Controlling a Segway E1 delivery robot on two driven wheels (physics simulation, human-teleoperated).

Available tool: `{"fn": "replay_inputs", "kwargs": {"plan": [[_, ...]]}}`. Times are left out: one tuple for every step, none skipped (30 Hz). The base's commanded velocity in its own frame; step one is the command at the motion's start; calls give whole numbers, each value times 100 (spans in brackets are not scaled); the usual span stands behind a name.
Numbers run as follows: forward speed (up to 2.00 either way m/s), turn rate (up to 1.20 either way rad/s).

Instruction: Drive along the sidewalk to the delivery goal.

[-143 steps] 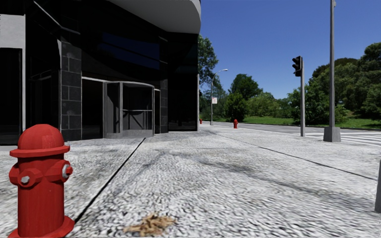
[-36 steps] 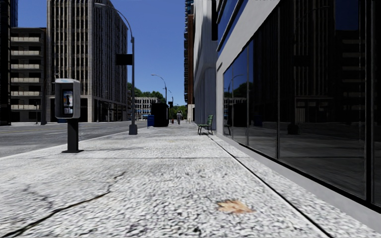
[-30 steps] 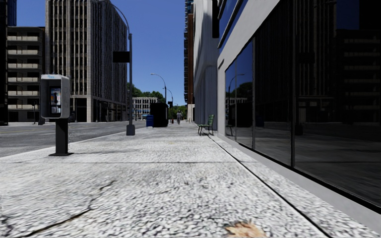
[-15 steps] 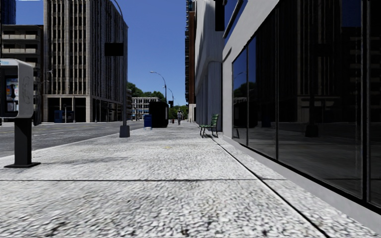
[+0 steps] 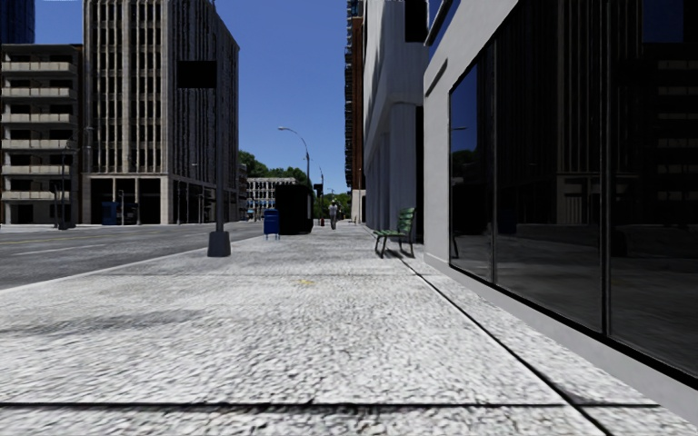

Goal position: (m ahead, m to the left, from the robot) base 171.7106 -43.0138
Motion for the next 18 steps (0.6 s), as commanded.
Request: {"fn": "replay_inputs", "kwargs": {"plan": [[200,0],[200,0],[200,0],[200,0],[200,0],[200,0],[200,0],[200,0],[200,0],[200,0],[200,0],[200,0],[200,0],[200,0],[200,0],[200,0],[200,0],[200,0]]}}
